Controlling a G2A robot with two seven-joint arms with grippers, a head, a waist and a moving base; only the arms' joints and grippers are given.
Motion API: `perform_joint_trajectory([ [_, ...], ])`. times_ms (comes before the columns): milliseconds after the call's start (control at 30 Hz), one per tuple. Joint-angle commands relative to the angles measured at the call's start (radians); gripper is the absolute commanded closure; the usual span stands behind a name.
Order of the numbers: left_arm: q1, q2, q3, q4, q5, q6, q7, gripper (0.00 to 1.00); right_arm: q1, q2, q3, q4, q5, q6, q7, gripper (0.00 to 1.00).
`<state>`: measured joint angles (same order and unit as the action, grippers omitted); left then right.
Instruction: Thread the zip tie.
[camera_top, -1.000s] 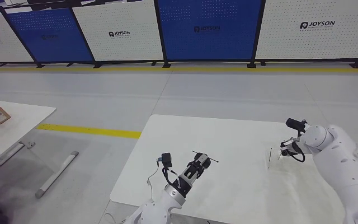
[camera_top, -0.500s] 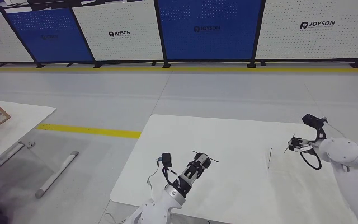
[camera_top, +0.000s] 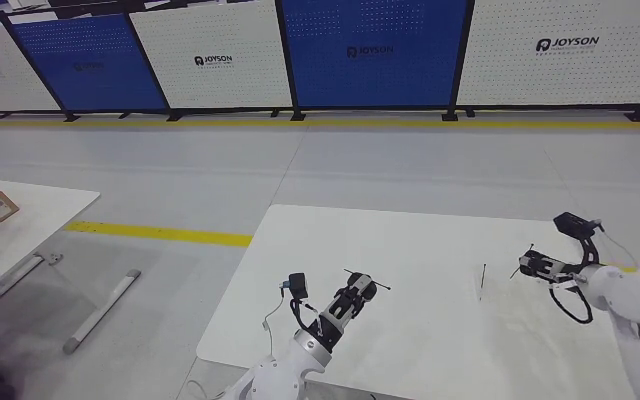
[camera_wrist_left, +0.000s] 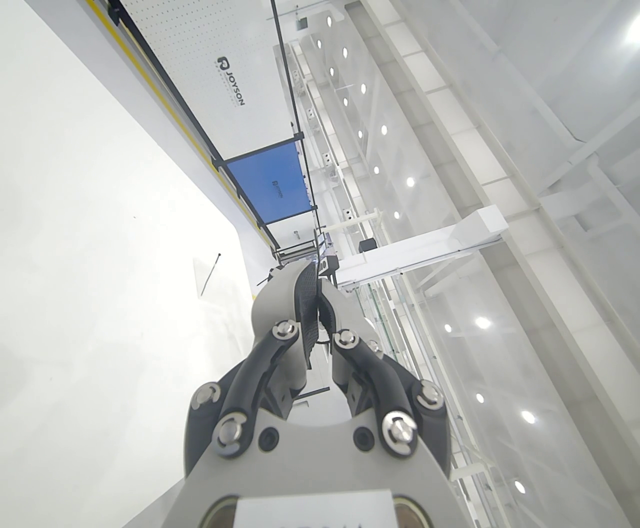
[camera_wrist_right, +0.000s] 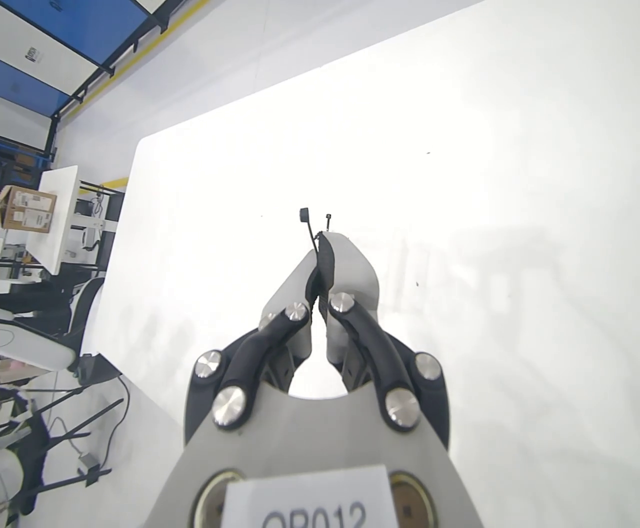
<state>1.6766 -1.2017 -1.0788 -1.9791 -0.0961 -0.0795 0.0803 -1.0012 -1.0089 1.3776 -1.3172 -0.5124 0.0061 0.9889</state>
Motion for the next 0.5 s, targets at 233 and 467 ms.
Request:
perform_joint_trajectory([
  [233, 0.0, 0.0, 0.0, 0.0, 0.0, 0.0, 0.0, 1.0, -0.112, 0.011, 0.123, -0.102, 0.163, -0.092, -0.109, 1.0],
  [467, 0.0, 0.0, 0.0, 0.0, 0.0, 0.0, 0.0, 1.0, -0.391, 0.022, 0.255, -0.36, 0.29, -0.223, -0.198, 1.0],
])
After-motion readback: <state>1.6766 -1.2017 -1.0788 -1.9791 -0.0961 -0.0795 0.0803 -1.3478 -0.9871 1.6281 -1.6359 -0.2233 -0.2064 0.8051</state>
